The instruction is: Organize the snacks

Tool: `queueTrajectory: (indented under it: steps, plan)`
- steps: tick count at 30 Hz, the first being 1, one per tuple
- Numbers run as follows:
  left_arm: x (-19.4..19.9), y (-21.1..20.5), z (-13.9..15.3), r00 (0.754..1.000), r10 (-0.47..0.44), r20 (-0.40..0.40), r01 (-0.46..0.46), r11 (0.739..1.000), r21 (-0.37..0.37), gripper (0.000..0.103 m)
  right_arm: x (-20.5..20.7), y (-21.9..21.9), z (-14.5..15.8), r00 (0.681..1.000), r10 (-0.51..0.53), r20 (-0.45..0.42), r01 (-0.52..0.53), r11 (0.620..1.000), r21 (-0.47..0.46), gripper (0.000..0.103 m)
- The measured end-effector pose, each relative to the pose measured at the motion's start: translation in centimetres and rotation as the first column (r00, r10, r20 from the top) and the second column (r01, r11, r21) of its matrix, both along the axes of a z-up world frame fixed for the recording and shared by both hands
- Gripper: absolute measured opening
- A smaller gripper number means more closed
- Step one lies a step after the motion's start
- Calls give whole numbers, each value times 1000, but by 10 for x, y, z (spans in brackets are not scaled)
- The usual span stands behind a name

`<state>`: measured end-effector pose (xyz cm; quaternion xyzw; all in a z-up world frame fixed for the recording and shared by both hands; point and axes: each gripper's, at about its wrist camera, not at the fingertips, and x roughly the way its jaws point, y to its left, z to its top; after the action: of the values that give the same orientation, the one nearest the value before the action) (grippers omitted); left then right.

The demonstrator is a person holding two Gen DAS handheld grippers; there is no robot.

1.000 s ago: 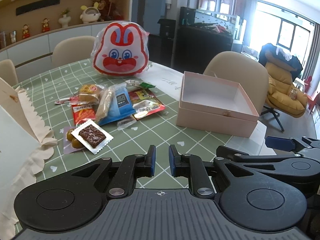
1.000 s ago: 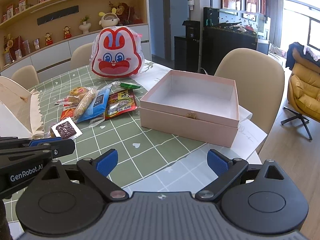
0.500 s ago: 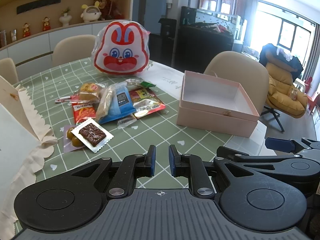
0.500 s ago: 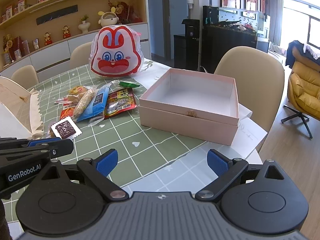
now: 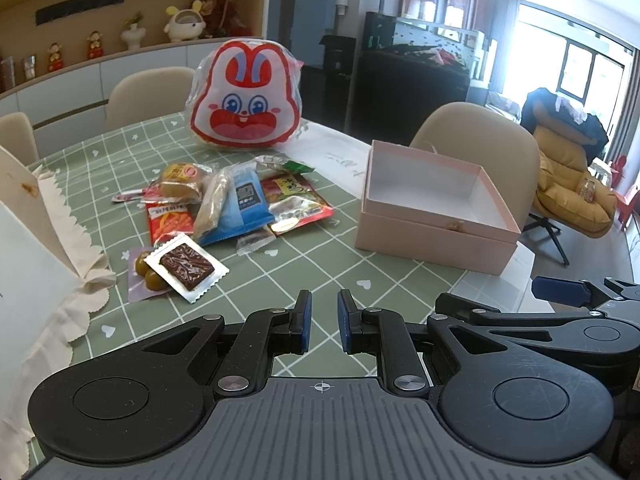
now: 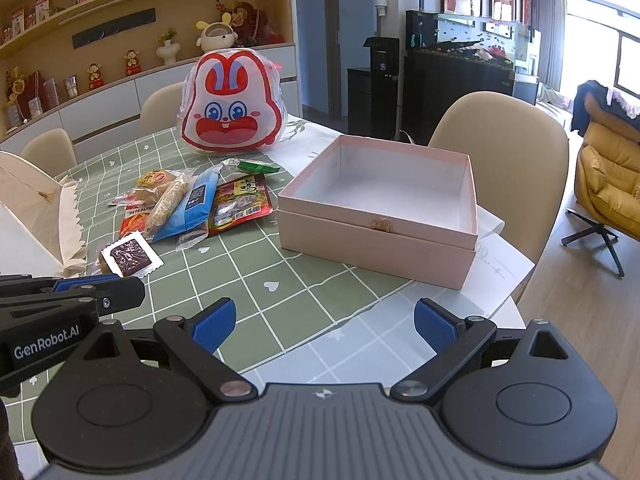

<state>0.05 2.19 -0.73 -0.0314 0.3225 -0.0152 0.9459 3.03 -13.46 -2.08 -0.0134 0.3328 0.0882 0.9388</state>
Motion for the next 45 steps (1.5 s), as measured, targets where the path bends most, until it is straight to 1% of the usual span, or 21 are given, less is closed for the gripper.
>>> queueTrajectory:
  steps: [29,33,36,39,41,43,45]
  plan:
    - [0,2,-1,1000,10,-11,-10,1000,-9,18,-1,2,2,1000,23,5,-23,1000,3,96]
    - [0,3,0,1000,20,-10,-20,1000,-11,18,-1,3,5,998,54,26,-54,999,-3,97]
    - [3,7,1,999,41,-10,-41,999,-14,18,0,5,9,993,98,65,-98,995,-7,97]
    - [10,14,2,998,65,-10,-65,998,-16,18,8,9,13,985,157,74,-156,988,-15,98]
    - [19,26,3,996,93,-12,-93,995,-35,18,16,14,18,977,193,86,-192,981,-21,98]
    - [30,43,3,992,123,-16,-124,989,-86,18,27,18,24,973,211,93,-208,977,-35,98]
    - [41,59,2,986,166,-34,-169,977,-133,18,38,19,28,971,220,93,-219,976,-22,98]
